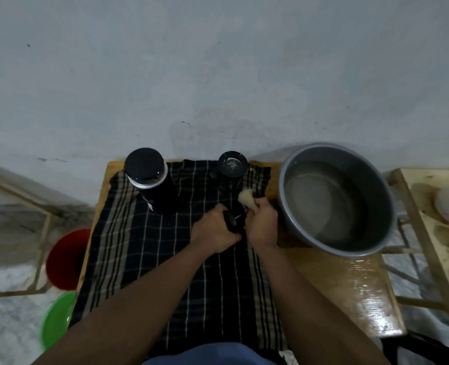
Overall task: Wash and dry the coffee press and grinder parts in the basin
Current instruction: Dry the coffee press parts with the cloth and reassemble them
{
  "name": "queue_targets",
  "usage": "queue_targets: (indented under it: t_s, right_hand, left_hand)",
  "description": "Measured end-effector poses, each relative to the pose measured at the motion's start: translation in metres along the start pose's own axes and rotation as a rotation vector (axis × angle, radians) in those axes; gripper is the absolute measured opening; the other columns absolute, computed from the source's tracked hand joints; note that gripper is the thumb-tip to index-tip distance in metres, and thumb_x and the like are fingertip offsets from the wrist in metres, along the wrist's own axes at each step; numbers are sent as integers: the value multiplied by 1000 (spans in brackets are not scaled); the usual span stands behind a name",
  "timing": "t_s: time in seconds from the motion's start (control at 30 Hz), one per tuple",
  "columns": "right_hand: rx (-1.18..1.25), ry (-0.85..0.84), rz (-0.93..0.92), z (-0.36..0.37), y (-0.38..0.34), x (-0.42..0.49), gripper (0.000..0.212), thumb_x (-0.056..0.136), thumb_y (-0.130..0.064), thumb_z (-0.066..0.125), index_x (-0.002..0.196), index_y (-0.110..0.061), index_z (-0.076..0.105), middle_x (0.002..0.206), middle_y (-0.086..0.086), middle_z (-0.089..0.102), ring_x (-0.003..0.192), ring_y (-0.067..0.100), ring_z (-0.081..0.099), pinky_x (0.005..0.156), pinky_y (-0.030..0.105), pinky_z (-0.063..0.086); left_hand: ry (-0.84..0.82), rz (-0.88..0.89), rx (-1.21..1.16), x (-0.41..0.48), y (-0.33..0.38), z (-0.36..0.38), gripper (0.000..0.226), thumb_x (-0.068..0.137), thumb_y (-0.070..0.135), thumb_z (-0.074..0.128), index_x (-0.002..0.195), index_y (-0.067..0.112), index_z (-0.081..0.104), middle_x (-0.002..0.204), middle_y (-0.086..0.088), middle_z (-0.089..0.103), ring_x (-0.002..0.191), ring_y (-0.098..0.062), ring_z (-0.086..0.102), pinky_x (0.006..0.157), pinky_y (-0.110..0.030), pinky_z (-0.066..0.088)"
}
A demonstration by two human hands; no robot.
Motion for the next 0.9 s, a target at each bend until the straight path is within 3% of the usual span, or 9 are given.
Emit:
queue_targets:
  t_s: [0.1,0.2,0.3,0.4,0.5,0.63,0.7,0.77,0.9]
  right_hand:
    - [-4,40,-17,-9,-2,1,11,94,-2,55,87,-10,54,85,5,57,79,20,53,67,30,40]
    - [-31,8,-52,-13,-1,3,11,92,-3,58,87,-11,53,84,4,58,79,21,56,67,35,45]
    - [25,-51,-119,-13,-2,0,19,88,2,64,105,-7,66,95,3,65,88,17,61,77,28,48]
    - [113,-48,-148,-15,-7,-5,18,90,-5,70,107,-7,72,90,-3,67,79,10,61,69,16,45]
    - [229,-42,-161,-18,-1,-2,5,92,-14,72,91,-12,76,68,-11,65,61,0,59,59,15,44]
    - [360,5,-98,-31,-4,-7,36,98,-27,64,64,-15,65,55,-11,56,51,-1,53,54,18,40]
    - [492,-15,111,-36,-7,-4,49,101,-48,52,73,-12,69,65,4,64,62,8,62,64,29,52]
    - [685,-164,305,-36,-9,3,59,100,-61,42,106,-11,73,98,12,74,95,21,71,92,44,57]
    - [764,-473,448,-43,-12,5,32,102,-29,57,113,-1,70,112,16,74,103,26,70,96,44,57]
  left_hand:
    - [-138,-20,-4,4,7,-8,64,58,62,78,109,28,59,105,8,66,94,-14,64,85,-37,58]
    - [-233,-46,-39,9,8,-18,74,65,65,68,128,25,62,124,5,63,111,-18,62,96,-37,53]
    - [-160,21,-104,18,14,-22,38,80,37,67,113,20,73,111,-2,73,98,-20,68,90,-38,57]
    - [-93,107,-154,19,17,-18,14,88,12,63,90,11,76,84,-5,74,85,-26,71,79,-40,59]
    - [-65,188,-276,20,16,-13,24,87,4,64,102,14,79,93,-2,77,89,-18,73,84,-37,60]
    - [-65,254,-347,16,20,-8,17,84,16,79,101,14,80,93,1,78,87,-15,74,85,-35,60]
    - [11,245,-375,15,20,-9,12,89,15,76,100,16,80,93,1,78,87,-17,74,85,-37,60]
    - [60,270,-396,14,19,-11,12,89,10,75,92,21,79,90,2,78,87,-19,74,85,-37,60]
    - [68,370,-335,8,20,-16,11,88,6,74,87,16,78,83,12,75,80,1,70,80,-23,56]
Point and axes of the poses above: each hand's wrist, its own x-axis towards the middle knuckle, its own z-axis out of the palm, y = z × x, the point moved 3 cm from there along x, towards the middle knuckle
